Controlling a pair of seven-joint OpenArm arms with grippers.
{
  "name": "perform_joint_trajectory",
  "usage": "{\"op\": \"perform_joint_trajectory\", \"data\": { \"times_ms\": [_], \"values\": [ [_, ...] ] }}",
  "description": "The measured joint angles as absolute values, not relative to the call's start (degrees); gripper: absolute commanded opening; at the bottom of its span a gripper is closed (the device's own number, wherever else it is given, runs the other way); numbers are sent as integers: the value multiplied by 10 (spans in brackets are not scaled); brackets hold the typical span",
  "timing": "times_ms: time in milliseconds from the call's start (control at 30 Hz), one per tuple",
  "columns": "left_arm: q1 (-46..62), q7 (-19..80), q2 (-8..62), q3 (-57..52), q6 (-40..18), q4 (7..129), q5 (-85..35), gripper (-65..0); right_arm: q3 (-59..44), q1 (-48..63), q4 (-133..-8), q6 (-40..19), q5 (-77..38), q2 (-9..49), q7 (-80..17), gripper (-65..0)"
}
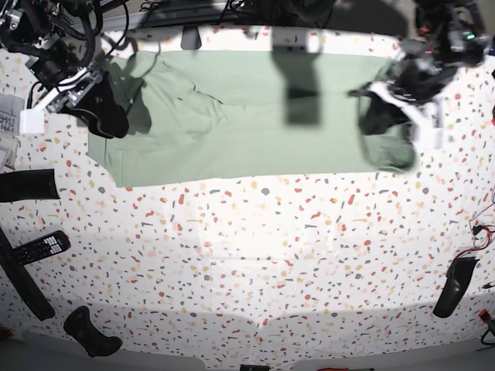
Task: Fold the T-shirt properly
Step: 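Lift the strip end with the left gripper and fold it toward the right gripper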
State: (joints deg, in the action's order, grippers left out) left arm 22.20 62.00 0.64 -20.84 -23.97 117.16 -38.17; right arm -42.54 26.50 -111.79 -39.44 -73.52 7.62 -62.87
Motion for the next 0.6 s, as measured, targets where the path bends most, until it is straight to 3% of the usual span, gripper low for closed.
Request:
{"op": "perform_joint_trajectory", "data": {
  "times_ms": [267, 600],
  "values": [
    [222, 569, 8, -63, -235, 1171, -249, -650, -425, 265, -1118, -394, -735, 79, -631, -435],
    [222, 568, 8, -33, -220, 1171, -239, -650, -425, 265, -1118, -394, -735, 79, -632, -435]
  ]
}}
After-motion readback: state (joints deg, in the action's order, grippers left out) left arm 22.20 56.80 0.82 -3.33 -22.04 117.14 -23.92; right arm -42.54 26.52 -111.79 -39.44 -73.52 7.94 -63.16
